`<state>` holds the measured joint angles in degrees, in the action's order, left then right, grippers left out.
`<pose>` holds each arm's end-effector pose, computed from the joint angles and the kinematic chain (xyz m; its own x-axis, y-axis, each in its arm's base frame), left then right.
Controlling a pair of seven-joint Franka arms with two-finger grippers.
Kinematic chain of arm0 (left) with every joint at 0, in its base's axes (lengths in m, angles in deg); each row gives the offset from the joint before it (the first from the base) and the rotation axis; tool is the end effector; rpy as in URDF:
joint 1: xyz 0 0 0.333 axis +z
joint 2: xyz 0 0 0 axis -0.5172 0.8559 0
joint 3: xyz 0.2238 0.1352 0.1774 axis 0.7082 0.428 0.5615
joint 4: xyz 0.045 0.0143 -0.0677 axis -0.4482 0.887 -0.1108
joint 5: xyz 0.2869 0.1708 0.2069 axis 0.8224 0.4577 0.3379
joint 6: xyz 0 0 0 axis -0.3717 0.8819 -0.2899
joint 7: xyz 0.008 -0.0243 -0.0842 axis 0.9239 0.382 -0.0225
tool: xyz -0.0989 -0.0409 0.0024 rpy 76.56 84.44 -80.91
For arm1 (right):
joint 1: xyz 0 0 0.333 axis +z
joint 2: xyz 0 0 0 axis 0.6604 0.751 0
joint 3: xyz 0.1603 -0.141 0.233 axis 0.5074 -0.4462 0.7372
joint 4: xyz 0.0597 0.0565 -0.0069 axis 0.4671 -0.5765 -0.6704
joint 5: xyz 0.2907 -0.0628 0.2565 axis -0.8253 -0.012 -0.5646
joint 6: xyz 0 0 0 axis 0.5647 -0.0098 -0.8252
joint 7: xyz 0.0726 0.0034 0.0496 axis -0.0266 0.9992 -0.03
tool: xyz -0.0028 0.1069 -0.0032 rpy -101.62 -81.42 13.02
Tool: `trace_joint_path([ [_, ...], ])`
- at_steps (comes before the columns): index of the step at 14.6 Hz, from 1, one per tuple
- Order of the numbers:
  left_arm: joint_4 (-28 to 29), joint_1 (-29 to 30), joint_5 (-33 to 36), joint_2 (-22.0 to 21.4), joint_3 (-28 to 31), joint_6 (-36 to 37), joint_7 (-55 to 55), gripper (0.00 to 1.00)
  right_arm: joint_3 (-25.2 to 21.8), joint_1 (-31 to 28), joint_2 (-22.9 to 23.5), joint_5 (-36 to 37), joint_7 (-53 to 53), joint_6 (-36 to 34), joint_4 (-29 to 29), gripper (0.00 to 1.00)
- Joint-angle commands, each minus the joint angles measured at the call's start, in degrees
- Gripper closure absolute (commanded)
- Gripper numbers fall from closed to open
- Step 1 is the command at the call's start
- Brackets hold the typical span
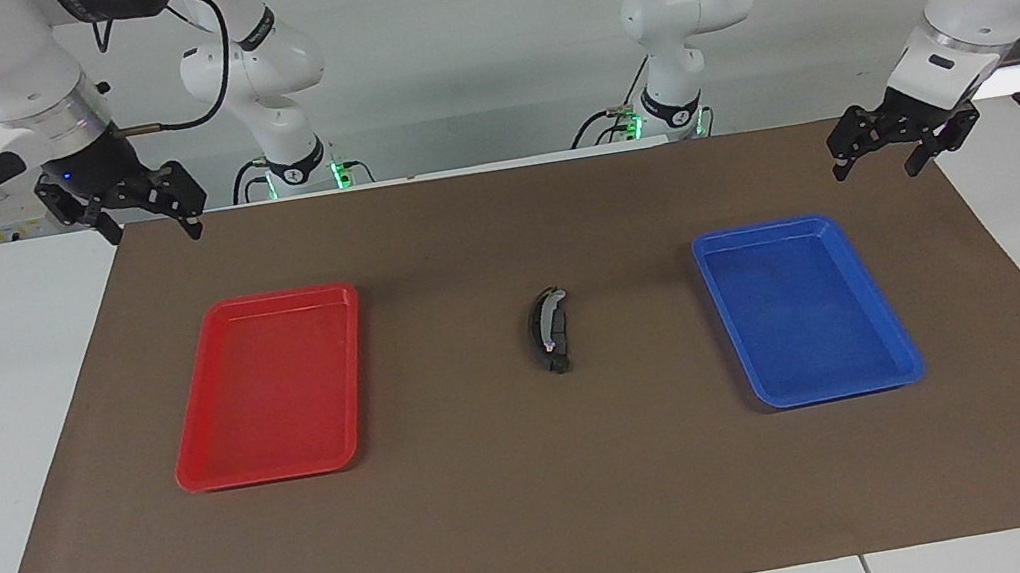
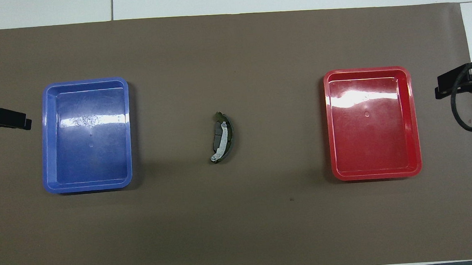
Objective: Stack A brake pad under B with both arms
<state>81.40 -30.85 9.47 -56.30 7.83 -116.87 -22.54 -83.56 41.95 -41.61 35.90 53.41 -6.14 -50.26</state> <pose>0.5570 0.0012 0.5872 0.9832 -0.1825 -0.0049 -0.1823 -0.9827 0.0314 0.5456 -0.0034 0.6516 0.9927 -0.1119 -0.0459 -0.1107 -0.9935 0.0270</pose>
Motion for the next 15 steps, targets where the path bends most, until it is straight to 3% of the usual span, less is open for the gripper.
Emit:
trace_joint_path([
  [1, 0.93, -0.21, 0.66, -1.21, 0.31, -0.07, 0.72, 0.00, 0.80, -0.71, 1.48, 0.77, -1.15, 0.38, 1.15, 0.01],
  [15, 0.93, -0.21, 0.66, -1.21, 0.31, -0.07, 0.72, 0.00, 0.89, -0.71, -0.54, 0.59, -1.07, 4.69, -4.13, 0.01],
])
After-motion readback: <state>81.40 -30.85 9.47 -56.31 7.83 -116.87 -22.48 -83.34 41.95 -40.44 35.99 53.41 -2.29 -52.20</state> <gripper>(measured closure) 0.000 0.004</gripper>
